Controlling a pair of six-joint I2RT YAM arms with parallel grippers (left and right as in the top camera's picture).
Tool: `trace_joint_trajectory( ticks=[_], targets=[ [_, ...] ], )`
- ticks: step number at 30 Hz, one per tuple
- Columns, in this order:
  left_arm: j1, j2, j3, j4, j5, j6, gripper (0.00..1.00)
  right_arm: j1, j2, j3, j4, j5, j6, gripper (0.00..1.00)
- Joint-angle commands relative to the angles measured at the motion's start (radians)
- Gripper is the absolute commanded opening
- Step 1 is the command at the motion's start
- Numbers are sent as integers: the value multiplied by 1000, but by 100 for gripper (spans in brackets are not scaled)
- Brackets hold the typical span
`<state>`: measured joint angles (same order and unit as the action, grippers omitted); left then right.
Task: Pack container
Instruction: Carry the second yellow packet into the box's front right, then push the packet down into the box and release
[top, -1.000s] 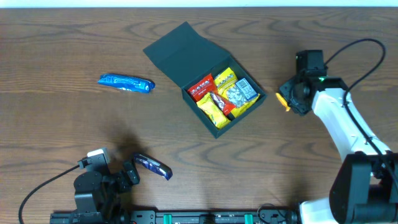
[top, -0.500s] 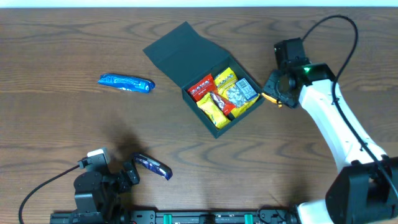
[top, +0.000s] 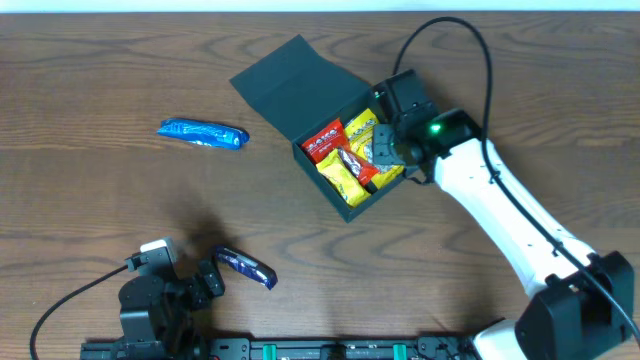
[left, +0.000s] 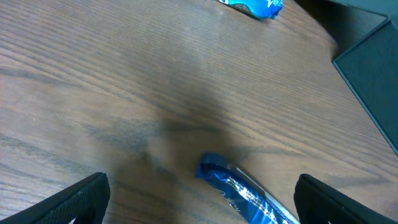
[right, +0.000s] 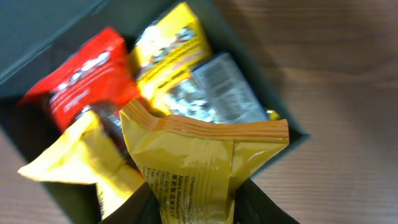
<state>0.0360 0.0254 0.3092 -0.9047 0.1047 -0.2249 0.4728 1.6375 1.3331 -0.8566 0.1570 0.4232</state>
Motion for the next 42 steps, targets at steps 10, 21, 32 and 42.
trace_joint_trajectory(
  ticks=[10,21,32,42],
  targets=[
    [3,-2,-16,-60,-3,8,95,45,129,21,-3,-115,-403,29],
    [3,-2,-16,-60,-3,8,95,-26,132,28,-7,-237,-574,31],
    [3,-2,-16,-60,-3,8,96,-31,151,28,-38,-325,-759,38],
    [3,-2,-16,-60,-3,8,95,-40,182,29,-41,-292,-749,22]
  ],
)
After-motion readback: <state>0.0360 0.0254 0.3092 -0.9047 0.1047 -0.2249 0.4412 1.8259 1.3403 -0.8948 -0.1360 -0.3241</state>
